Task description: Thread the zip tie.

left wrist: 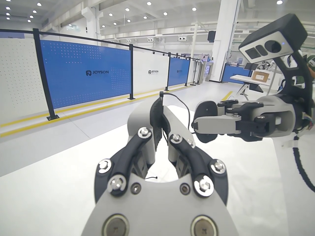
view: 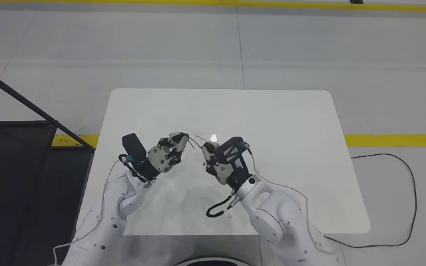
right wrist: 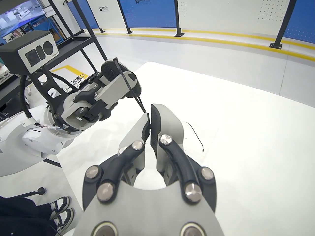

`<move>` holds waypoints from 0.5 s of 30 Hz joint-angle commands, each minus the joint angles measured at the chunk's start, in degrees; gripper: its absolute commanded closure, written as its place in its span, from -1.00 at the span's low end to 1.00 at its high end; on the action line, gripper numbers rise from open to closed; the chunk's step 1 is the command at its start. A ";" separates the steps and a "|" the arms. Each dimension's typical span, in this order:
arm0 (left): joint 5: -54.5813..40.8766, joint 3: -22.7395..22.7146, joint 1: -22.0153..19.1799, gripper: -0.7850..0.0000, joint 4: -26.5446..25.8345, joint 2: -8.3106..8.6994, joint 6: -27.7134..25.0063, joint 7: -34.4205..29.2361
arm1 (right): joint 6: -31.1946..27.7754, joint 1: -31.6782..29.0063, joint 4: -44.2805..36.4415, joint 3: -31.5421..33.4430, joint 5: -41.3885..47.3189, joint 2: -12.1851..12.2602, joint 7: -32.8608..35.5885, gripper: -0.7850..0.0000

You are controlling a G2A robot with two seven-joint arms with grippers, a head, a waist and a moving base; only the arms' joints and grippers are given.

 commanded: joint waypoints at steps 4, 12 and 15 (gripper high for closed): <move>0.06 0.04 -0.05 1.00 -0.02 -0.01 0.01 0.08 | 0.34 0.17 0.17 0.04 -0.15 -0.21 0.53 1.00; -0.16 0.03 -0.07 1.00 0.02 -0.05 -0.05 0.47 | 1.14 0.47 0.46 0.07 -0.58 -0.54 1.56 1.00; -0.14 0.01 -0.10 1.00 0.07 -0.05 -0.07 0.50 | 1.05 0.46 0.36 0.16 -0.20 -0.67 0.94 1.00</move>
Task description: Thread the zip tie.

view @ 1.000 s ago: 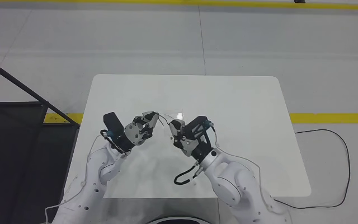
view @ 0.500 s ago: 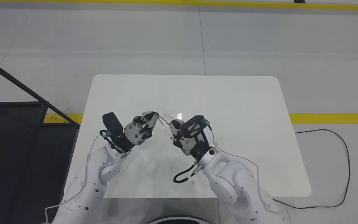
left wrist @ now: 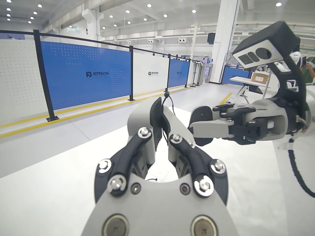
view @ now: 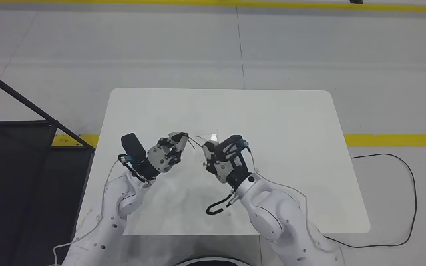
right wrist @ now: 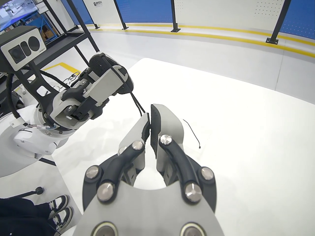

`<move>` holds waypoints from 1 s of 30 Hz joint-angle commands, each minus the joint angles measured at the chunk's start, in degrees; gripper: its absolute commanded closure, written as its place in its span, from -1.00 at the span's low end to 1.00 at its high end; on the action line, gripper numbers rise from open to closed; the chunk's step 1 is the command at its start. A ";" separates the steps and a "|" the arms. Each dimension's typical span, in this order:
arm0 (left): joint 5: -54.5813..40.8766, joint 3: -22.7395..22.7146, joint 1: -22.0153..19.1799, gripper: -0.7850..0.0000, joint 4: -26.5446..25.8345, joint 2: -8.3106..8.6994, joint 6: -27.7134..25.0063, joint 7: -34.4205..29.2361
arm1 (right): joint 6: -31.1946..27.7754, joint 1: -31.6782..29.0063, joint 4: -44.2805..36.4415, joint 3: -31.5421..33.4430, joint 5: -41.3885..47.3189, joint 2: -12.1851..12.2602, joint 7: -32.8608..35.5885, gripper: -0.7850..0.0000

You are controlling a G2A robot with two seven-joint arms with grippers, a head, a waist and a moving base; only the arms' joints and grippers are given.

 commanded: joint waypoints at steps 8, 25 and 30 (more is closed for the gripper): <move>1.92 0.23 -0.07 1.00 0.12 -0.06 1.74 0.40 | -3.17 -1.42 -0.96 1.57 3.33 -0.11 -4.56 1.00; 4.63 1.84 -0.31 1.00 0.50 -0.27 3.12 1.00 | -14.71 -5.29 -1.77 6.01 10.81 0.42 -13.98 1.00; 4.99 2.07 -0.23 1.00 0.40 -0.27 3.02 1.13 | -15.96 -5.77 -1.65 6.50 11.75 0.44 -15.63 1.00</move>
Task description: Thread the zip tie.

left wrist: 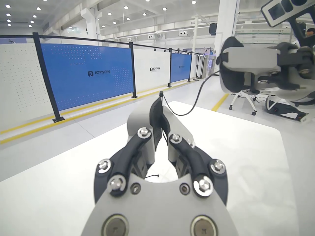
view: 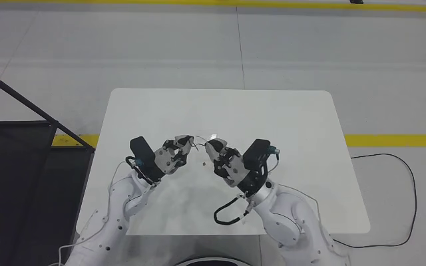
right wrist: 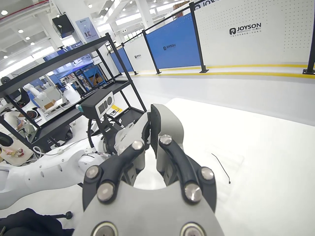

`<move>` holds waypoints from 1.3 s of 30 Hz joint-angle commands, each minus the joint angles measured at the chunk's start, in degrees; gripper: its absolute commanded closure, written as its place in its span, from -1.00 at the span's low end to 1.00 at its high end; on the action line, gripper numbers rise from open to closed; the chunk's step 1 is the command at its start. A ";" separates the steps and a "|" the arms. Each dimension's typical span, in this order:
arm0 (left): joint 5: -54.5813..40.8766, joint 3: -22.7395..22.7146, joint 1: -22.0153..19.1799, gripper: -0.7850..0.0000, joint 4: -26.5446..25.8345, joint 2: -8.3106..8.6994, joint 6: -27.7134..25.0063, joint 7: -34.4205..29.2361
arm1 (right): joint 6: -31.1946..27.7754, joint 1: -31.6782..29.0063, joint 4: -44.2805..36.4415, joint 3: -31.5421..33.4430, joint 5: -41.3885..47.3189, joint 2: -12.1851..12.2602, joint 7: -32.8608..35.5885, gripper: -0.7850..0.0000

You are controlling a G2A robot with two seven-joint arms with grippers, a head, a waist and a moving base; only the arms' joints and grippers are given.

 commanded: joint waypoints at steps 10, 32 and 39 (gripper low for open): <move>0.41 0.06 0.09 1.00 0.12 0.05 -0.37 0.30 | 0.78 -1.14 -0.10 0.57 -0.17 -0.14 -4.02 1.00; -0.93 0.02 -0.06 1.00 0.22 -0.03 0.04 0.60 | 2.40 -0.68 0.27 0.27 -1.10 -0.63 -4.95 1.00; -3.07 0.00 -0.44 1.00 0.27 -0.23 1.28 -0.84 | 1.64 -1.16 0.07 0.94 -0.74 -0.61 -5.55 1.00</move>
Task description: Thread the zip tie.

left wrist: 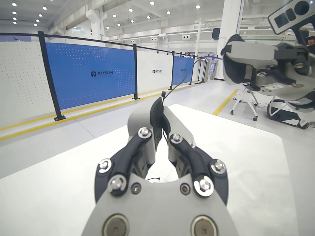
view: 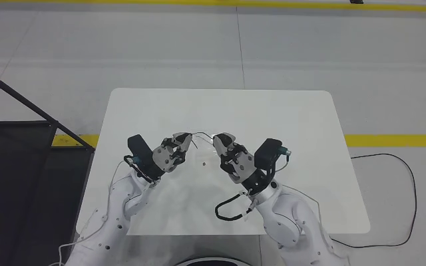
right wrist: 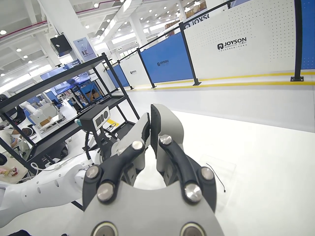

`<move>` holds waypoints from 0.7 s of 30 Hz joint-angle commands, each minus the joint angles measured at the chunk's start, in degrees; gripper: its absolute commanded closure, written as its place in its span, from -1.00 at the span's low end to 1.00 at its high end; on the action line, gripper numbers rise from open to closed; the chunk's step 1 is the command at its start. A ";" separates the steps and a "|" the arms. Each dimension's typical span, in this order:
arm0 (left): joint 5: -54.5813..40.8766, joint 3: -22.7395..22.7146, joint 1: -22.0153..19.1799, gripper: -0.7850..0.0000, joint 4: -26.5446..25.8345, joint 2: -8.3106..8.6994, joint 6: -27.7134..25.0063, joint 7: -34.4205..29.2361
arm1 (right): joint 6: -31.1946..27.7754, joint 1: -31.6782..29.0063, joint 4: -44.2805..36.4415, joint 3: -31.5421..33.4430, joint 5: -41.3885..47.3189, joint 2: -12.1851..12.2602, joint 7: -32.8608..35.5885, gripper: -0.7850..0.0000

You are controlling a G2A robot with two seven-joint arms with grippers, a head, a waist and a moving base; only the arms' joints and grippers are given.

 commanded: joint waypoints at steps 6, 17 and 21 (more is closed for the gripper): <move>-1.40 -0.11 -0.10 1.00 -0.32 -0.14 0.77 -0.90 | -0.15 -0.07 -0.06 0.12 -0.14 -0.03 0.56 1.00; -2.27 -0.50 0.11 1.00 -0.86 -0.26 1.53 -1.29 | 0.50 0.16 -0.03 0.07 -2.09 0.00 3.43 1.00; -2.19 -0.79 0.29 1.00 -1.11 -0.24 1.43 -1.20 | 1.52 0.50 -0.05 -0.26 -3.64 -0.03 4.81 1.00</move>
